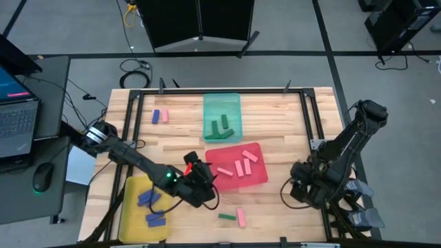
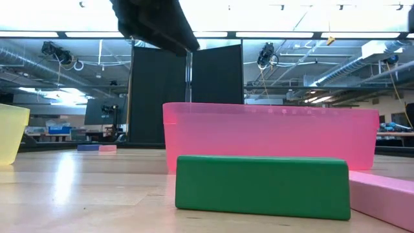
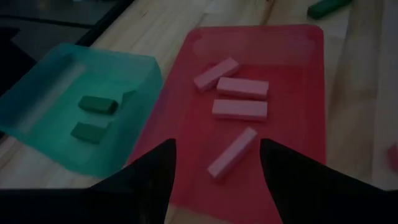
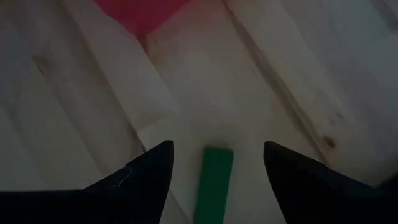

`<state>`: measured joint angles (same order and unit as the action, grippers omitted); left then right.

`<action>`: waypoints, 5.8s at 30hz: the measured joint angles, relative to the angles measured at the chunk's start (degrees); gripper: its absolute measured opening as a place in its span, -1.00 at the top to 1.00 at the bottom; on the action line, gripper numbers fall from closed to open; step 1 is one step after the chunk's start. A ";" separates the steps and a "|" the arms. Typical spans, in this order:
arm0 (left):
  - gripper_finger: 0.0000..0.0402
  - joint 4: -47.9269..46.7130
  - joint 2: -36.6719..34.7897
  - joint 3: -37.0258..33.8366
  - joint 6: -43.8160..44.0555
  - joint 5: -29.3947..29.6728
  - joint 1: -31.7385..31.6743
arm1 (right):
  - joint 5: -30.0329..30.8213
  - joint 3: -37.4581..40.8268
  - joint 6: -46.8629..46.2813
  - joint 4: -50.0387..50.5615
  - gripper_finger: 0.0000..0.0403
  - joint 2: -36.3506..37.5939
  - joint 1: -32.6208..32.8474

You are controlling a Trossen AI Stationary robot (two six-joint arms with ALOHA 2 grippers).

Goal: Sort blocks
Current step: Put the green block into the green bin

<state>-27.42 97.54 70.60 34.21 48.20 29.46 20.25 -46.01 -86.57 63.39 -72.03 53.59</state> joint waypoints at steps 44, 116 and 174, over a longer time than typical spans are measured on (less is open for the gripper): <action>-0.19 19.36 0.02 -6.39 -4.53 1.38 -1.78 | 5.38 12.39 -5.57 -18.96 0.42 -4.56 1.35; -0.19 28.52 11.96 -3.72 -10.51 -30.20 2.44 | -19.86 13.24 78.75 -80.43 -0.34 20.80 -51.90; 0.69 28.20 8.34 -3.75 -21.64 -20.64 4.37 | -10.18 13.22 76.17 -82.13 -0.37 14.67 -39.45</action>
<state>0.78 105.88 66.85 12.58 27.57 33.83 10.07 -32.80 -10.40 -18.74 -57.35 14.14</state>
